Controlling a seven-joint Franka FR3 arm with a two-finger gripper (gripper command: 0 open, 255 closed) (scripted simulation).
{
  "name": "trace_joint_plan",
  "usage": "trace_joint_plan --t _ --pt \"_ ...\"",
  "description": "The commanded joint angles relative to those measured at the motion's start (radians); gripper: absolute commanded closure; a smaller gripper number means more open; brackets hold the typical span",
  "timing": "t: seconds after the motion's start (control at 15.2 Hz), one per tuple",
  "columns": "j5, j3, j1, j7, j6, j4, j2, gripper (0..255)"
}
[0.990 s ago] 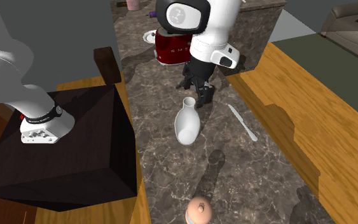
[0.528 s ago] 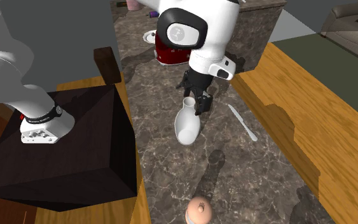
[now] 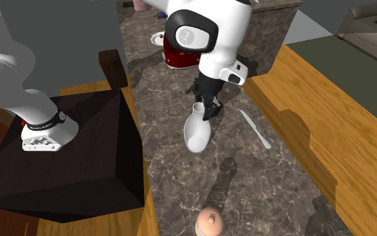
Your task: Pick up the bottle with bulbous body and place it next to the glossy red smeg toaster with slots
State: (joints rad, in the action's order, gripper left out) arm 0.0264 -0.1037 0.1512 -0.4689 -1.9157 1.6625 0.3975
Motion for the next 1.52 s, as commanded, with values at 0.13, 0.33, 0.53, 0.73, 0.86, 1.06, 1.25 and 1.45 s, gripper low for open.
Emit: trace_joint_plan --t 0.13,0.33,0.53,0.73,0.86,1.06,1.25,1.45 --pt "0.0 0.0 0.0 0.0 0.0 0.0 0.0 255" --pt "0.0 0.0 0.0 0.0 0.0 0.0 0.0 255" --pt "0.0 0.0 0.0 0.0 0.0 0.0 0.0 255" --pt "0.001 -0.001 0.0 -0.001 0.034 -0.021 -0.014 255" --pt "0.001 -0.001 -0.001 -0.002 0.058 -0.037 -0.021 255" --pt "0.002 -0.001 -0.001 -0.003 0.094 -0.062 -0.032 255" --pt "0.003 -0.002 -0.001 -0.004 0.131 -0.09 -0.041 255" --pt "0.003 -0.002 -0.001 -0.006 0.168 -0.12 -0.048 255"
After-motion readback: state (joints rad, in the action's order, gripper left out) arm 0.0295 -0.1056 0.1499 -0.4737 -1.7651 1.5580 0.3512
